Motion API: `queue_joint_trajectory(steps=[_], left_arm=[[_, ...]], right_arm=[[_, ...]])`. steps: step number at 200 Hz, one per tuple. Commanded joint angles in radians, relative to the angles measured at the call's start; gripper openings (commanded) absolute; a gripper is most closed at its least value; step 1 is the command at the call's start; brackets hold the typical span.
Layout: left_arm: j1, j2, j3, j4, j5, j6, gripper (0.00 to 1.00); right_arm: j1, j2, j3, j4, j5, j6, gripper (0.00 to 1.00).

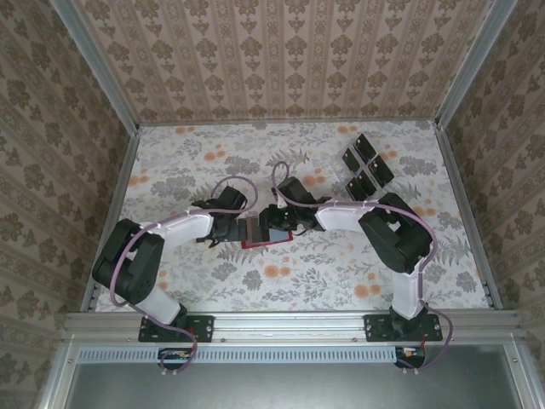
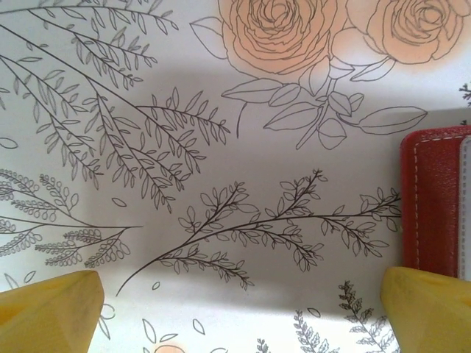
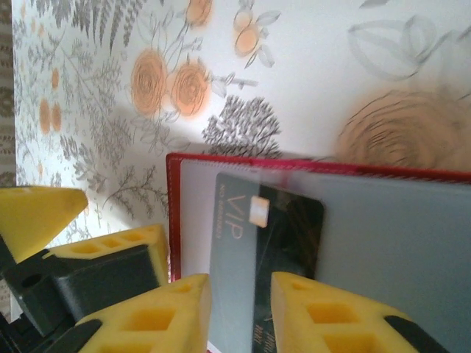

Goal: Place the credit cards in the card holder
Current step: Insert the credit card into the card slot.

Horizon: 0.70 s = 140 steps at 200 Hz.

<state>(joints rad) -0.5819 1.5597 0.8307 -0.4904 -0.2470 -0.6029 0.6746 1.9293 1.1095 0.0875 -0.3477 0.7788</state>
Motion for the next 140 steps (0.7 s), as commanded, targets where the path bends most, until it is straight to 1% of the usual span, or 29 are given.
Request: queue_joint_trajectory(steps=[1,71,140], left_arm=[[0.009,-0.050,0.016,-0.032,-0.011,0.003,1.00],[0.022,-0.019,0.009,-0.019,-0.007,0.003,1.00],[0.022,0.015,-0.003,0.013,-0.003,0.002,1.00]], right_arm=[[-0.022,-0.037,-0.012,-0.057,0.036,-0.033,0.31],[-0.021,0.024,0.019,-0.050,0.010,-0.027,0.31],[0.000,0.064,0.053,-0.045,-0.016,-0.018,0.26]])
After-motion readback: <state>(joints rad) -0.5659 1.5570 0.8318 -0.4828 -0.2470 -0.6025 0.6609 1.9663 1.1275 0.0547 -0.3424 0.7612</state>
